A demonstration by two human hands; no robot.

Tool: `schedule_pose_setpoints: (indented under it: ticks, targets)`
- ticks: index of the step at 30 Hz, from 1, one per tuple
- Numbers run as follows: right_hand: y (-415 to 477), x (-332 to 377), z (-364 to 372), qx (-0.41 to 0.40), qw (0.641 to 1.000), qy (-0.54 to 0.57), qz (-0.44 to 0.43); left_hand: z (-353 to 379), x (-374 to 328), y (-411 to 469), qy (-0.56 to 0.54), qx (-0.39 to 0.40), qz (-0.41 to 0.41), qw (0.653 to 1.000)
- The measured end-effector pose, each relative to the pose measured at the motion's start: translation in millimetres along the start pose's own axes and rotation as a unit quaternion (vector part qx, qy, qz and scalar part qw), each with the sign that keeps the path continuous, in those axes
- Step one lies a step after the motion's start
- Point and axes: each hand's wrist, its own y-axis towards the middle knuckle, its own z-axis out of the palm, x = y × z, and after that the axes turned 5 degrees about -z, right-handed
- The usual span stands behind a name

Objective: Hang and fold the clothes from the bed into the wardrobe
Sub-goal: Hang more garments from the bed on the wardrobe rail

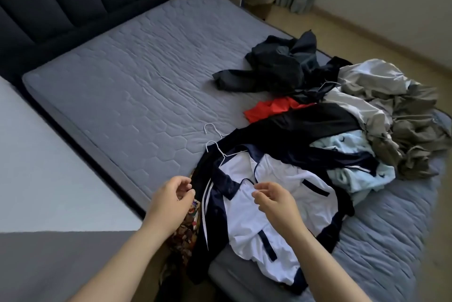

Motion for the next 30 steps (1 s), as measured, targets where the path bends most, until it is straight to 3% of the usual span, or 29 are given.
schedule_pose_setpoints:
  ticks: [10, 17, 30]
  targets:
    - [121, -99, 88, -0.012, 0.996, -0.014, 0.083, 81, 101, 140, 0.074, 0.054, -0.049, 0.995]
    - [191, -150, 149, -0.015, 0.994, -0.018, 0.108, 124, 160, 219, 0.104, 0.049, -0.073, 0.991]
    - [314, -186, 173, -0.017, 0.968, -0.238, -0.072, 186, 194, 313, 0.069, 0.016, -0.072, 0.995]
